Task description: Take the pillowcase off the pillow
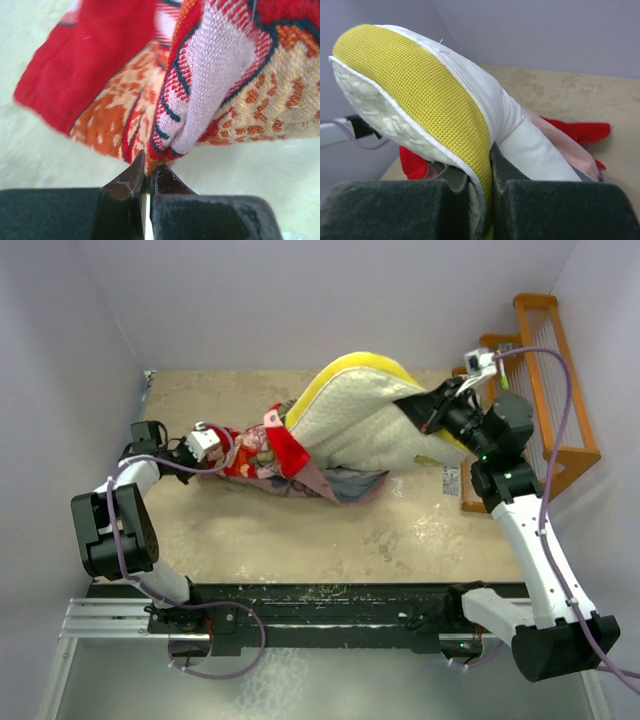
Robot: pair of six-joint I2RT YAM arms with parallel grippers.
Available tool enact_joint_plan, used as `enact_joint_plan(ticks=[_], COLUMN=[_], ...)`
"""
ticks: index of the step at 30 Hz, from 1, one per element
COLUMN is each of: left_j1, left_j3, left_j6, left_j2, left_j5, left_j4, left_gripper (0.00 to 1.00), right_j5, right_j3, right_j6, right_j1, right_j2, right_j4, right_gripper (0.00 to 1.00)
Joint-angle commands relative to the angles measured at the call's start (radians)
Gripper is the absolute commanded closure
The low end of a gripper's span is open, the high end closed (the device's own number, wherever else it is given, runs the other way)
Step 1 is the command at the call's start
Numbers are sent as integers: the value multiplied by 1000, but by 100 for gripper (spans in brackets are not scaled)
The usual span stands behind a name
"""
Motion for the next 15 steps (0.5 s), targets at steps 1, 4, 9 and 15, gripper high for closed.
enact_joint_plan(ticks=[1,4,9,15], left_j1=[116,191,269,341], left_j3=[20,25,27,42], left_j6=[-71,-93,-83,-90], left_j2=[-7,-7,-7,39], left_j5=[-241,-279,-304,-420], left_j4=[186,209,201,285], left_gripper=[100,100,100,100], right_j5=[83,123,253,479], right_j3=[215,277,318,414], right_j6=[144,207,258,172], right_j1=[-88,-122,-137,-137], right_j2=[-56,-75,-126,-144], right_j4=[195,202,166,-45], right_gripper=[100,100,100,100])
